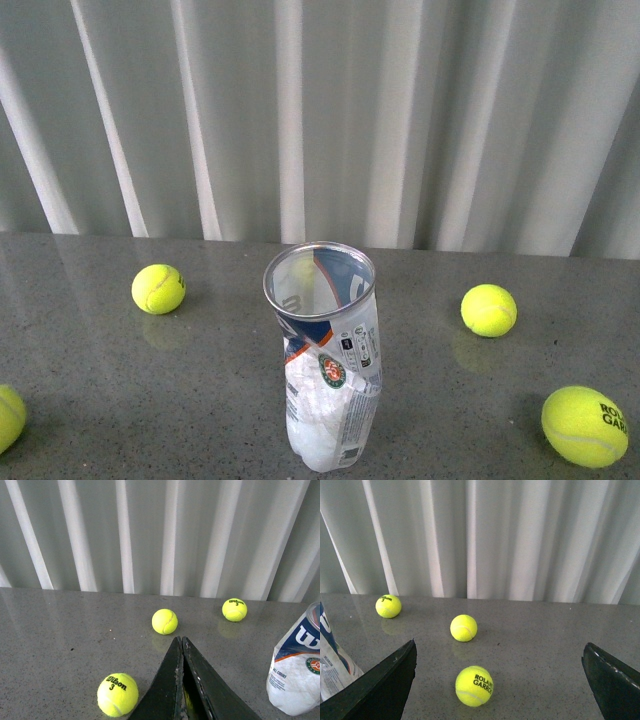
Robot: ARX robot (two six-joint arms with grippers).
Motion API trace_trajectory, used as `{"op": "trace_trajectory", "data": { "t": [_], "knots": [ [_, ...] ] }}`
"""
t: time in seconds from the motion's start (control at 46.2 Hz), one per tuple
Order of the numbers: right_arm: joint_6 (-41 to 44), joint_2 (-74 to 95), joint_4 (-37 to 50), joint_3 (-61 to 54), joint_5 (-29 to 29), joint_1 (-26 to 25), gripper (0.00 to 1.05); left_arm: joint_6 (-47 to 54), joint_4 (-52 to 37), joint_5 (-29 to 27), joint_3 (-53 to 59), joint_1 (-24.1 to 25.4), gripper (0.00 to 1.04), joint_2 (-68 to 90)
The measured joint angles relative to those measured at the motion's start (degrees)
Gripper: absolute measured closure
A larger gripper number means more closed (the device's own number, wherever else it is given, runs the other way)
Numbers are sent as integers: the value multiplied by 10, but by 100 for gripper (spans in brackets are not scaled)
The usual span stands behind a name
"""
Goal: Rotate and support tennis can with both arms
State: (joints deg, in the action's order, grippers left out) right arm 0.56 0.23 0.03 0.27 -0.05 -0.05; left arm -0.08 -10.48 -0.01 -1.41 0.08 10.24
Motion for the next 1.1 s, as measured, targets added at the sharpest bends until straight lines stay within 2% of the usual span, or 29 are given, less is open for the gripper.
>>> {"op": "trace_trajectory", "data": {
  "t": [0.108,0.39,0.585,0.867,1.105],
  "knots": [
    [0,0,0,0,0,0,7,0,93,0,0,0,101,-72],
    [0,0,0,0,0,0,7,0,104,0,0,0,101,-100],
    [0,0,0,0,0,0,7,-1,104,0,0,0,68,-100],
    [0,0,0,0,0,0,7,0,104,0,0,0,6,-100],
    [0,0,0,0,0,0,7,0,104,0,0,0,7,-100]
  ]
}}
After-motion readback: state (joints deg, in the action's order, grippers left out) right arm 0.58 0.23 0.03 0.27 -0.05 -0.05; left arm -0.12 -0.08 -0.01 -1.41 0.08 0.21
